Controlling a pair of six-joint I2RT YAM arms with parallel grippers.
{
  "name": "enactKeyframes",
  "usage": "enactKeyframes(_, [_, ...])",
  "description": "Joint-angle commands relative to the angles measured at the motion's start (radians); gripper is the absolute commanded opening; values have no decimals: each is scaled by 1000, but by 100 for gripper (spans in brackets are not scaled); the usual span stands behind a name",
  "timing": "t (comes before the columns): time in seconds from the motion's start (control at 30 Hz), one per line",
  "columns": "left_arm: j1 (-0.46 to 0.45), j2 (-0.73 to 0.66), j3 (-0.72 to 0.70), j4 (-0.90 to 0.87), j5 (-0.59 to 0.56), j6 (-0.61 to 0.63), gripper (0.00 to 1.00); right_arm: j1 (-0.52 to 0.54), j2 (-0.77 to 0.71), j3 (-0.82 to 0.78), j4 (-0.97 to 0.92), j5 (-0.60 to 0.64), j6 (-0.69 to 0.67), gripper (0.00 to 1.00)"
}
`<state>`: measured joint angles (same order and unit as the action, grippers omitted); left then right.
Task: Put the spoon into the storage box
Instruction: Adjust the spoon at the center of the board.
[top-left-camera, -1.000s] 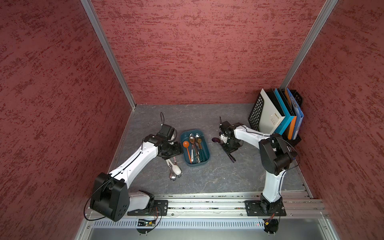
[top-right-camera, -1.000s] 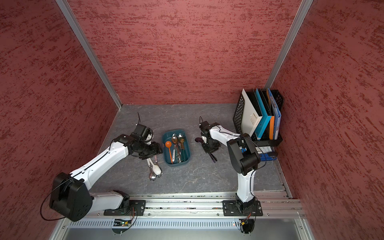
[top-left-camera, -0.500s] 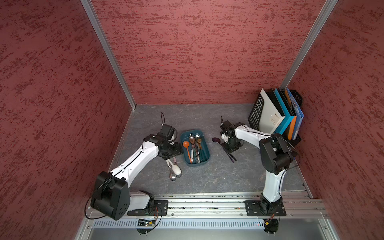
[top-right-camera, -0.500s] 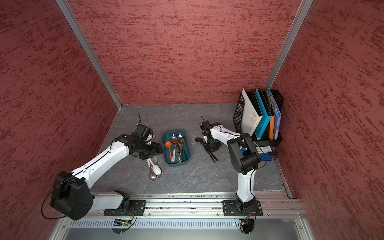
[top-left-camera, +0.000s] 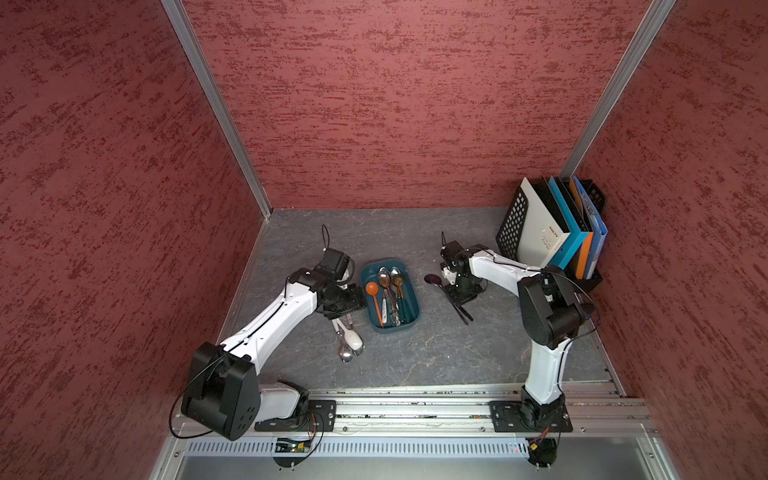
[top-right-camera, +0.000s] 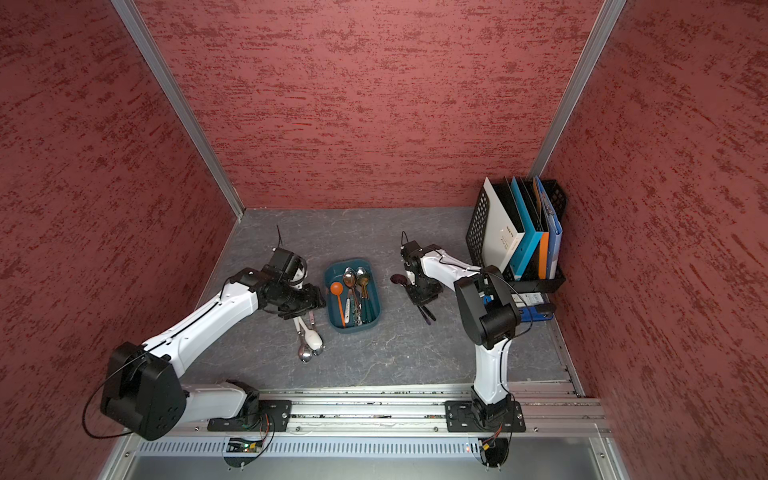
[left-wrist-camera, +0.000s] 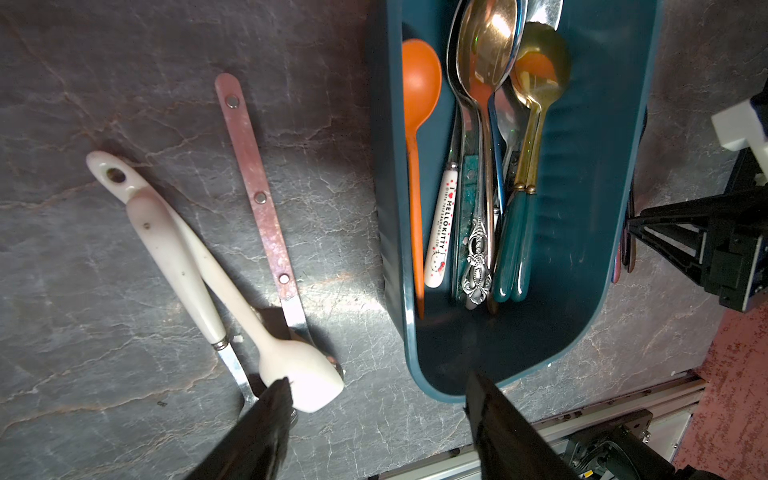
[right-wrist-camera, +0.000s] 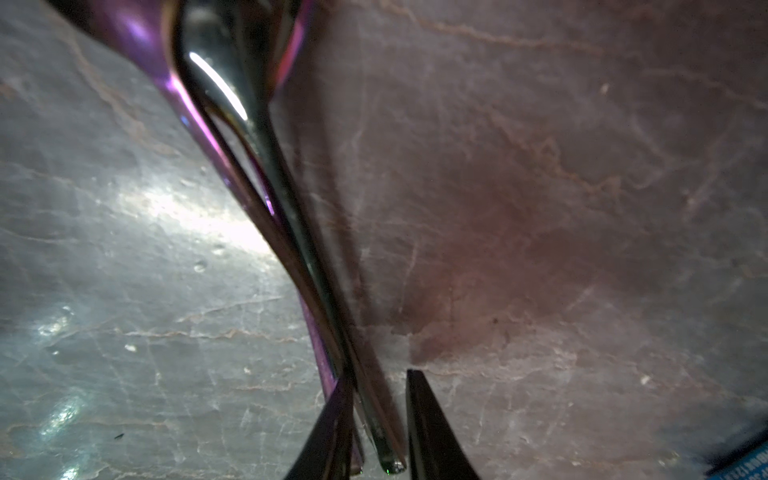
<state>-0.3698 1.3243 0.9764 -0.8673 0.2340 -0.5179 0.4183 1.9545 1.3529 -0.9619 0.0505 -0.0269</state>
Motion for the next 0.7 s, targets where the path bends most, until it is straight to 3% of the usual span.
enactKeyframes(0.0, [-4,7,15,-5,1,17,70,-23,30,17,45,42,0,25])
enactKeyframes(0.4, [-3,7,9,-6,1,14,70,-43,60,58,35,58,-16,25])
enactKeyframes(0.67, [-3,12,5,-2,3,13,70,-44,78,27,48,14,-19,19])
